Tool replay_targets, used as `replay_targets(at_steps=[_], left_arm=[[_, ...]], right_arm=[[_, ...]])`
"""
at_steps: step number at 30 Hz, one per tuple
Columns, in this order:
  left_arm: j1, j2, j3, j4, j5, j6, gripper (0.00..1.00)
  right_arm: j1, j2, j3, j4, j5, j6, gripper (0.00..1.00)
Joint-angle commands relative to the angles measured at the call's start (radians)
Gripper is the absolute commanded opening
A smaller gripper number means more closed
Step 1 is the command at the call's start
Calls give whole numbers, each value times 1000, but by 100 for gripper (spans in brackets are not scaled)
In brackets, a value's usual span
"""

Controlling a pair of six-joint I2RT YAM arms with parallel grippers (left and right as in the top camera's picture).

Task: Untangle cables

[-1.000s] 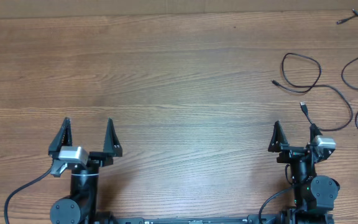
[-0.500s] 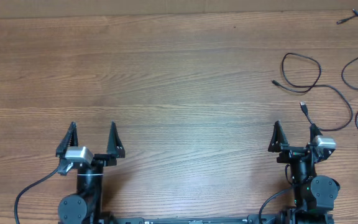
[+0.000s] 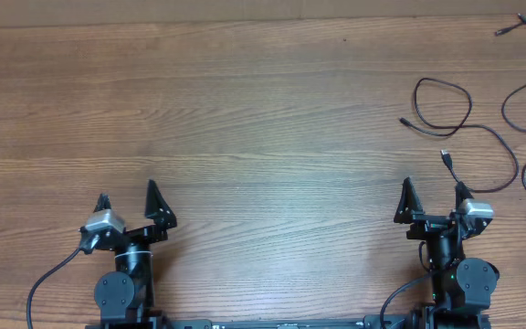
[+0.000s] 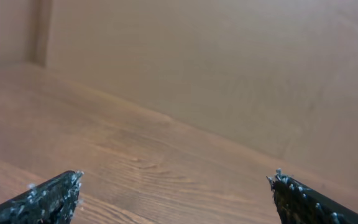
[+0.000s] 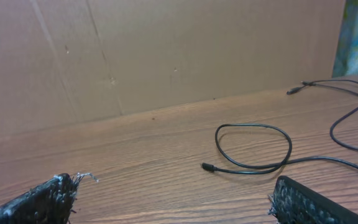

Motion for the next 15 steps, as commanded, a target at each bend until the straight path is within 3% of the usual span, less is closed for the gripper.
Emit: replay_targets(at_steps=[1, 3, 15], left_arm=[[7, -12, -5, -2, 134, 272, 99], [7, -12, -5, -31, 166, 311, 100], [8, -12, -5, -127, 169, 289, 99]], right_arm=[[-3, -8, -10, 6, 2, 2, 100], [-3, -8, -10, 6, 2, 2, 100], [-3, -8, -10, 6, 2, 2, 100]])
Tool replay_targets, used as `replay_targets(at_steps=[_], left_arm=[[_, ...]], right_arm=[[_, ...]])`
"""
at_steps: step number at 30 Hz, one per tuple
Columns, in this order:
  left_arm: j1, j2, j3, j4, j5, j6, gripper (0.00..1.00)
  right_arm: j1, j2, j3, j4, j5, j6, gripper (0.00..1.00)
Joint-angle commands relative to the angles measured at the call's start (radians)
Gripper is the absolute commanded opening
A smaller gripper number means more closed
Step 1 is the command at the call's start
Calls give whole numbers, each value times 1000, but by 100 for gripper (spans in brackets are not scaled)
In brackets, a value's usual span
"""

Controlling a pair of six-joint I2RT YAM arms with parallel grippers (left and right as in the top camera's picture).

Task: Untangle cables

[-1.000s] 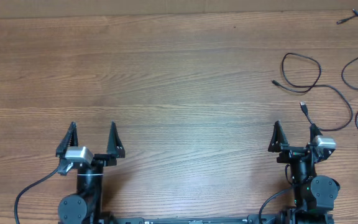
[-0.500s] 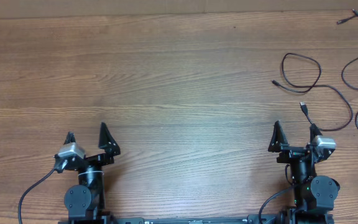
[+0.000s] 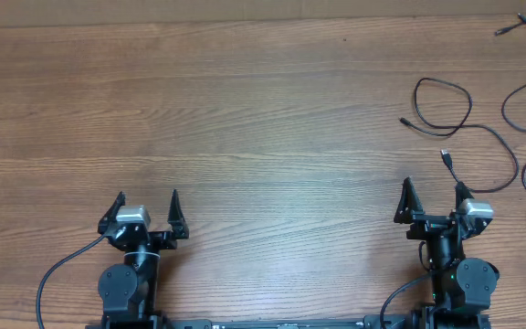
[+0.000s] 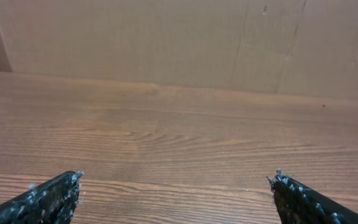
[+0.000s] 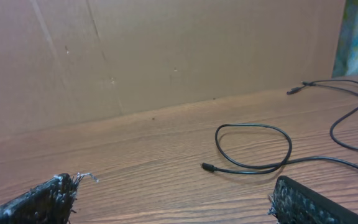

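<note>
Black cables lie on the wooden table at the far right. One looped cable [image 3: 446, 105] runs from a small plug down to a USB plug [image 3: 446, 156]; the right wrist view shows its loop [image 5: 253, 146]. A second cable [image 3: 523, 82] curves along the right edge, and a third lies below it. My right gripper [image 3: 434, 196] stands open near the front edge, just left of the USB plug, holding nothing. My left gripper [image 3: 147, 203] is open at the front left, far from every cable, over bare wood.
A brown cardboard wall [image 4: 166, 37] stands along the table's far edge. The table's wooden top [image 3: 245, 119] stretches between the two arms. Arm bases and their feed cables sit at the front edge.
My left gripper has turned from facing up-left to facing straight toward the back wall, and sits slightly lower in the overhead view. The right arm and cables are unchanged.
</note>
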Motion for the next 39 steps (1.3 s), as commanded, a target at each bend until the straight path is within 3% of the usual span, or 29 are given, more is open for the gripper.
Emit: replay_targets(at_steps=[1, 12, 18, 39], left_arm=[[7, -12, -4, -2, 15, 30, 100], [7, -8, -4, -2, 12, 32, 100], [7, 7, -4, -2, 7, 252, 100], [7, 29, -4, -2, 11, 235, 99]], right_arm=[[-3, -8, -10, 6, 2, 2, 100], [-3, -8, -10, 6, 2, 2, 100], [-3, -8, -10, 6, 2, 2, 100], [-3, -8, -10, 6, 2, 2, 100]])
